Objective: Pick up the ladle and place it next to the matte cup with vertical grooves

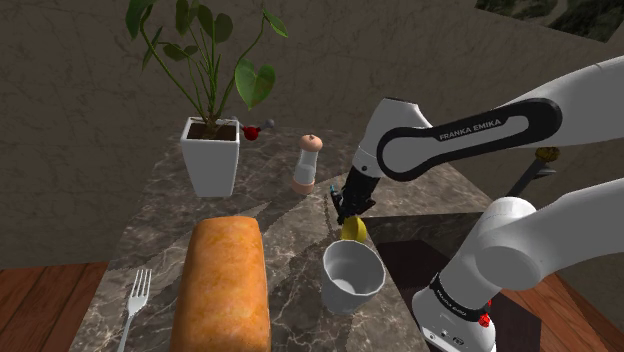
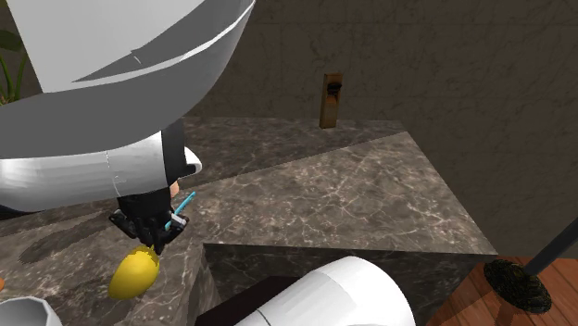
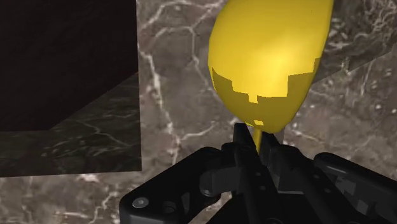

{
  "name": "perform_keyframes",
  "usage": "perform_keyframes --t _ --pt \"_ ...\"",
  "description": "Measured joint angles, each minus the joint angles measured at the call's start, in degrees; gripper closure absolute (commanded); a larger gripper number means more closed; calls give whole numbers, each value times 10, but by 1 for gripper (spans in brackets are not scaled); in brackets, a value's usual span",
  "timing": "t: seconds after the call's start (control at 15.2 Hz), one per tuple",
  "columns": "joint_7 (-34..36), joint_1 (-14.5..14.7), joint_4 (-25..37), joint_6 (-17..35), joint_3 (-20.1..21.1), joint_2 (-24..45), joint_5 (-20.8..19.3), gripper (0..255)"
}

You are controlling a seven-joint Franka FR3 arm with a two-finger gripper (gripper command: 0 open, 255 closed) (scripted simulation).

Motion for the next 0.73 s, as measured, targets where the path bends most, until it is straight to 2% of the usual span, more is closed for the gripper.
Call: perform_keyframes --t 0.07,0.46,0.73 --pt "0 0 0 0 0 0 0 0" --pt "0 0 -1 0 0 0 0 0" --pt "7 -12 27 -74 -12 -47 -21 0"
